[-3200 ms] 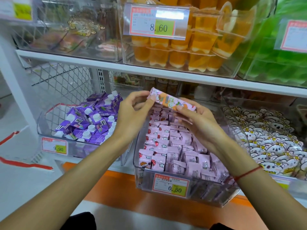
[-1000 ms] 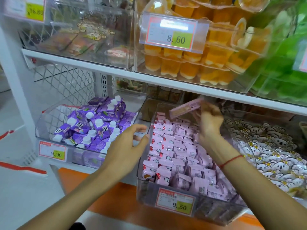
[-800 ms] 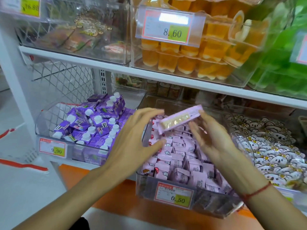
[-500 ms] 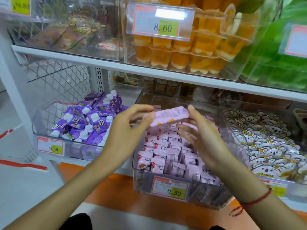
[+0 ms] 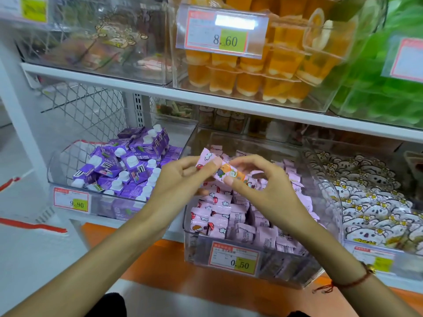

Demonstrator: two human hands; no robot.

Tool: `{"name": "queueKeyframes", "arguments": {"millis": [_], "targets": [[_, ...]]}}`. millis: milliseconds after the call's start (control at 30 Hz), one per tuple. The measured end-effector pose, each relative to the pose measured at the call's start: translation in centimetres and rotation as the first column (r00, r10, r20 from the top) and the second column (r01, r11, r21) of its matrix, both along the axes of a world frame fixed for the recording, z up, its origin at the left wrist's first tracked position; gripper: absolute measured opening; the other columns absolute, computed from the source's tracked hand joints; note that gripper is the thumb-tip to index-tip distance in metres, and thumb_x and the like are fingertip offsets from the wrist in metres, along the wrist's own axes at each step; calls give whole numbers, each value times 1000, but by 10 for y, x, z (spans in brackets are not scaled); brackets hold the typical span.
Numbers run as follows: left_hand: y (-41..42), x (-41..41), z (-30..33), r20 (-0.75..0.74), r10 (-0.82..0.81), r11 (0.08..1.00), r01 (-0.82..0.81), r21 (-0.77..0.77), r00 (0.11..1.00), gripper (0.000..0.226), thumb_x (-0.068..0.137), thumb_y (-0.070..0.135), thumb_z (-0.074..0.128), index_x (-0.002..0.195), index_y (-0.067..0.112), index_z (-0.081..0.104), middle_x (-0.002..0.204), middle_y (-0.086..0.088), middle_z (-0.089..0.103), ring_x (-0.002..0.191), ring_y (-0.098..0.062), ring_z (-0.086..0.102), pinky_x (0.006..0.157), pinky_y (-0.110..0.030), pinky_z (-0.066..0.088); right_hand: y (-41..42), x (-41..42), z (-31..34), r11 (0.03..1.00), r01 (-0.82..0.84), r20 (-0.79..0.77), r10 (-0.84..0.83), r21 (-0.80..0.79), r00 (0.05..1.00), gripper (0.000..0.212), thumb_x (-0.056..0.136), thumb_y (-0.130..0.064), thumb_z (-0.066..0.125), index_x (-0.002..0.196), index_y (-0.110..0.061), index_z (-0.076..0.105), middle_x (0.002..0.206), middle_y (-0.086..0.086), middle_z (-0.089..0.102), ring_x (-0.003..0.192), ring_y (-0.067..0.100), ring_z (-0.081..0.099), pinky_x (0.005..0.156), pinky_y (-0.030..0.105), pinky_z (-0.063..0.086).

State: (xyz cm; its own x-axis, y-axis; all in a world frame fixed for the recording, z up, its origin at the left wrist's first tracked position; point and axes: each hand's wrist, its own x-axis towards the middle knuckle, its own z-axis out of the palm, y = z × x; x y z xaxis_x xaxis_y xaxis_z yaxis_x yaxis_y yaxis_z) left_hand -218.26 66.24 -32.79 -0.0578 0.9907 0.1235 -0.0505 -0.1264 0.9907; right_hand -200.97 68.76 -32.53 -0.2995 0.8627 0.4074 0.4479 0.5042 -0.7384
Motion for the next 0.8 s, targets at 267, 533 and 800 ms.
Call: {"name": "queueKeyframes", "arguments": {"millis": [267, 533, 800], "targets": [[-2, -6, -15, -258, 192, 959, -126, 254, 947, 40, 80, 31, 71, 118, 34, 58, 117, 21, 60, 107, 9, 54, 83, -13, 48, 27, 20, 0, 878, 107, 277, -259, 466, 925, 33, 82, -29, 69, 111, -19, 56, 95, -9, 55, 82, 11, 52, 67, 27, 42], [8, -16, -44, -430, 154, 988, -142, 60, 890, 32, 89, 24, 59, 117, 38, 53, 116, 8, 61, 105, -12, 58, 97, -37, 46, 114, -1, -9, 949, 314, 68, -312, -15, 948, 43, 87, -14, 65, 118, -8, 37, 98, 11, 63, 81, 29, 65, 69, 46, 57], [8, -18, -42, -394, 111, 994, -95, 62, 912, 28, 90, 27, 58, 110, 45, 51, 110, 25, 57, 102, 5, 55, 89, -21, 45, 163, -29, -26, 945, 305, 333, -251, -120, 909, 38, 84, -17, 67, 114, -17, 44, 101, 8, 61, 94, 27, 60, 87, 44, 52]]}}
